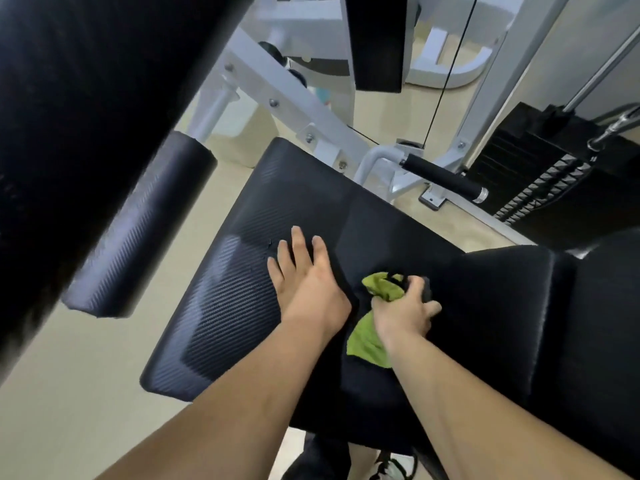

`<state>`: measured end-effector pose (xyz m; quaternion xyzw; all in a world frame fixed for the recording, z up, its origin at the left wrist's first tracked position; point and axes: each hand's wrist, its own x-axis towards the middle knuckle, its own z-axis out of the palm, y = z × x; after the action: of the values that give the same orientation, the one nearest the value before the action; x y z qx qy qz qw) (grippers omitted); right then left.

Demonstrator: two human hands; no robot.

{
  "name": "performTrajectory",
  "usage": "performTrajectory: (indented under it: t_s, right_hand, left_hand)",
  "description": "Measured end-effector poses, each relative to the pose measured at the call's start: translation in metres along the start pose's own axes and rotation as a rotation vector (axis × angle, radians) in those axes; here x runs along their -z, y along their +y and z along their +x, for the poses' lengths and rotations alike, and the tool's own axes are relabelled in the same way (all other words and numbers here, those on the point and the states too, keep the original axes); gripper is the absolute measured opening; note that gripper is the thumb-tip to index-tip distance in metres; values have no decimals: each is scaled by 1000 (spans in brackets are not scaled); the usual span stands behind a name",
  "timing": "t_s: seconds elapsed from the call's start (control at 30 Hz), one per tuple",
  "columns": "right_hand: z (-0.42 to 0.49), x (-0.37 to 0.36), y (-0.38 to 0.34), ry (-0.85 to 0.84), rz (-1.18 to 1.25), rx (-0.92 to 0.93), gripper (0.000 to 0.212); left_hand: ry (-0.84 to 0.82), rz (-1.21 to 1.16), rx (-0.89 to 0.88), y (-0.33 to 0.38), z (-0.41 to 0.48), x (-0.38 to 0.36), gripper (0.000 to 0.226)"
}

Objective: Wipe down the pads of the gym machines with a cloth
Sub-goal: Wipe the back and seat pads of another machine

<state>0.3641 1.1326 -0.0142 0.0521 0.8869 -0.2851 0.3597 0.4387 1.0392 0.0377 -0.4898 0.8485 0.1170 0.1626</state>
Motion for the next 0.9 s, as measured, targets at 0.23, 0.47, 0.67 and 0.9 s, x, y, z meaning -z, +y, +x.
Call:
performTrajectory:
  t_s: [0.23,0.47,0.67,0.9]
  right_hand:
    - [55,8,-39,90,-79,75,54]
    - [91,18,-82,156,47,-92,54]
    - [113,23,-98,105,-111,142,52]
    - [87,-1,-137,-54,-102,604,47]
  left_hand:
    - [-2,303,-90,29,97,33,106]
    - [-80,282,-61,28,113,25,112]
    - [-73,296,-71,26,115,21,108]
    - [-103,272,-63,24,119,27,103]
